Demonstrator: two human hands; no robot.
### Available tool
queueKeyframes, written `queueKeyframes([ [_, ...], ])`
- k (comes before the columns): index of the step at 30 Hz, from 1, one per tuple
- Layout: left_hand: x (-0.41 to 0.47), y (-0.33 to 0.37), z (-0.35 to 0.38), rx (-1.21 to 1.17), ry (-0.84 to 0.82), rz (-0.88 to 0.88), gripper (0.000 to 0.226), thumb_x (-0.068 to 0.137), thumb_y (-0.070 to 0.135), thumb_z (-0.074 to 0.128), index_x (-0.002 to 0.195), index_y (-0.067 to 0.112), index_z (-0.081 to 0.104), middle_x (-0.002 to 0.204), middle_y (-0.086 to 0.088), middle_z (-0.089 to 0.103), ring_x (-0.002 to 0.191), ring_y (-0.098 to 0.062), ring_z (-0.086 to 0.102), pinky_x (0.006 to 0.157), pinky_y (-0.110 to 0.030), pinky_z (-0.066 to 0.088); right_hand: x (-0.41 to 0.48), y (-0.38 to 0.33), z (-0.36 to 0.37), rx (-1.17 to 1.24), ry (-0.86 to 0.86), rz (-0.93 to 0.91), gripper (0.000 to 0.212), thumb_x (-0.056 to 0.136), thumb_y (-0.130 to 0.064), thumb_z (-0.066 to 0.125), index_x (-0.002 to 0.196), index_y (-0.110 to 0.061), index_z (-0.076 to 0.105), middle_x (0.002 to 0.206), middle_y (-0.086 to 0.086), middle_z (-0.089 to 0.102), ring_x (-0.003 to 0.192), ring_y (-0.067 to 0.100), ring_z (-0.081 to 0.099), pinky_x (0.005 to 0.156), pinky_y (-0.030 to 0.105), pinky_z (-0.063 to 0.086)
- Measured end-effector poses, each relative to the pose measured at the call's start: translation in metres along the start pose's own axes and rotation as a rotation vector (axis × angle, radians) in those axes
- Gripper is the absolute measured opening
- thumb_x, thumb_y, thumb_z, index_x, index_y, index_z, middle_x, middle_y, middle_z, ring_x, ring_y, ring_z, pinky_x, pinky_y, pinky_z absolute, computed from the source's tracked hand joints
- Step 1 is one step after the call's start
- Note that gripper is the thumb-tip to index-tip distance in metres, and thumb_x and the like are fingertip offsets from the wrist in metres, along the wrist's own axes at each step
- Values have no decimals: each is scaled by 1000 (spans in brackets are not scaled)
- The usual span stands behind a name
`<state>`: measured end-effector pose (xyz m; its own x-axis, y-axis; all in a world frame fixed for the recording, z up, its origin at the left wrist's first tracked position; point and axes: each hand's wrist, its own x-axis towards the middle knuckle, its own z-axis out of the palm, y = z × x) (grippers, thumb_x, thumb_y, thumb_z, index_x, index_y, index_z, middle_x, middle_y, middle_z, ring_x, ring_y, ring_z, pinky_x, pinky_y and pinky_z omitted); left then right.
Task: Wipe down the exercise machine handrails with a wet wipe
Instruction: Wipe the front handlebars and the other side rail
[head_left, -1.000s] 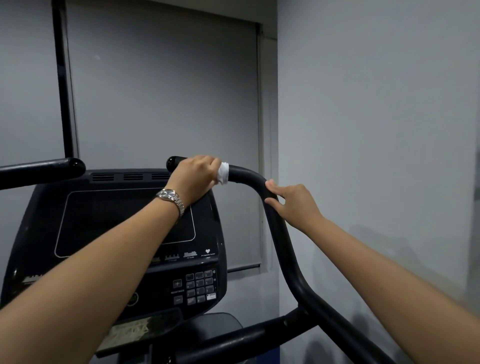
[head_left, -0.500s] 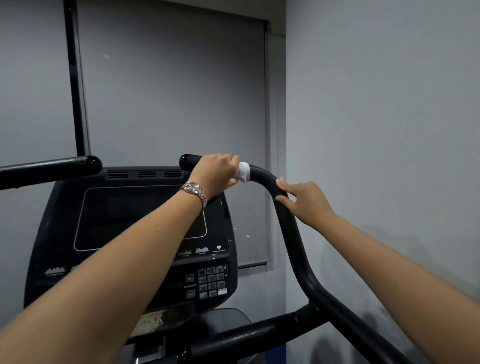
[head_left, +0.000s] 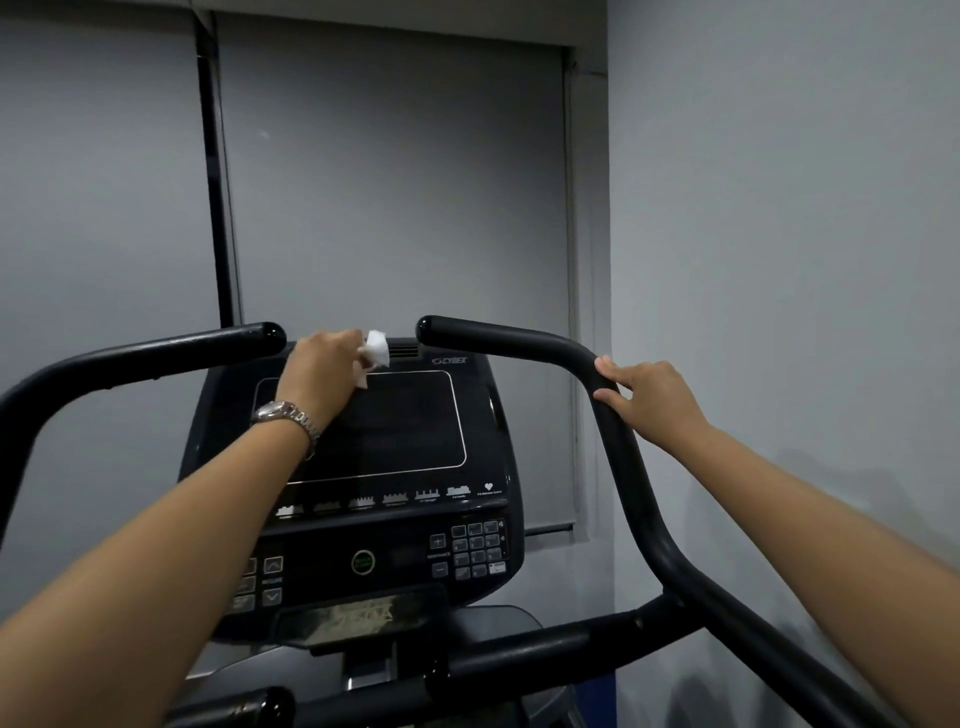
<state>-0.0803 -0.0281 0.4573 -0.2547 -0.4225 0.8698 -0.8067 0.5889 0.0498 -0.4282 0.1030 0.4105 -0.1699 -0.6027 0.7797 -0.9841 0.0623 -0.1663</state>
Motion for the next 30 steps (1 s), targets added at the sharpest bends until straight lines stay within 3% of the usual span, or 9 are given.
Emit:
queueKeyframes([
  [5, -39, 36, -1, -525, -260, -370, 35, 81, 24, 70, 57, 3, 57, 54, -3, 47, 55, -17, 43, 51, -24, 31, -7, -23, -2, 21, -27, 110, 44, 90, -16, 59, 133, -15, 52, 117, 15, 64, 105, 35, 60, 86, 38, 50],
  [9, -77, 61, -6, -899, -494, -569, 36, 87, 30, 66, 81, -5, 67, 74, -10, 63, 65, -18, 58, 63, -28, 49, -35, -68, -1, 231, -12, 222, 47, 89, -15, 58, 135, -12, 52, 134, 7, 55, 114, 28, 56, 95, 34, 44],
  [12, -107, 77, -14, -1135, -608, -715, 32, 91, 29, 60, 90, -3, 65, 89, -15, 69, 77, -22, 66, 78, -35, 56, -67, -106, -10, 620, -100, 352, 34, 86, -30, 65, 113, -10, 69, 109, -1, 69, 98, 13, 63, 85, 25, 47],
  [15, -139, 97, -23, -1298, -618, -845, 27, 93, 25, 57, 95, -1, 66, 93, -12, 70, 78, -19, 68, 71, -29, 58, -102, -135, -24, 944, -404, 492, 33, 78, -39, 74, 90, -8, 71, 82, 6, 75, 79, 20, 70, 74, 34, 54],
  [17, -161, 110, -27, -1398, -567, -921, 30, 93, 21, 57, 106, -5, 63, 104, -16, 68, 84, -20, 66, 72, -28, 58, -124, -140, -32, 985, -569, 494, 35, 73, -36, 80, 90, -6, 72, 83, 10, 75, 78, 22, 69, 78, 39, 54],
  [20, -196, 130, -36, -1454, -505, -1010, 34, 93, 21, 58, 114, -5, 60, 105, -18, 65, 80, -19, 62, 64, -24, 56, -154, -138, -36, 1028, -770, 480, 31, 72, -26, 82, 93, -7, 72, 85, 9, 74, 74, 20, 70, 70, 34, 55],
  [23, -229, 150, -49, -1402, -473, -1135, 26, 94, 34, 54, 95, 9, 61, 85, -6, 62, 68, -12, 55, 55, -20, 50, -178, -138, -35, 1117, -829, 522, 25, 77, -11, 77, 97, 1, 69, 87, 13, 73, 66, 18, 69, 54, 26, 56],
  [28, -271, 148, -52, -1474, -573, -1278, 79, 77, 67, 60, 125, 5, 52, 117, -17, 65, 105, -30, 65, 92, -45, 52, -213, -142, -24, 1029, -837, 568, 31, 74, -1, 78, 96, 15, 63, 84, 19, 68, 71, 24, 67, 55, 28, 57],
  [30, -284, 148, -56, -1426, -530, -1294, 81, 71, 51, 77, 126, -2, 52, 115, -20, 65, 102, -32, 66, 89, -48, 53, -227, -148, -21, 1023, -848, 571, 24, 73, 1, 77, 91, 11, 64, 84, 20, 66, 70, 25, 65, 52, 26, 56],
])
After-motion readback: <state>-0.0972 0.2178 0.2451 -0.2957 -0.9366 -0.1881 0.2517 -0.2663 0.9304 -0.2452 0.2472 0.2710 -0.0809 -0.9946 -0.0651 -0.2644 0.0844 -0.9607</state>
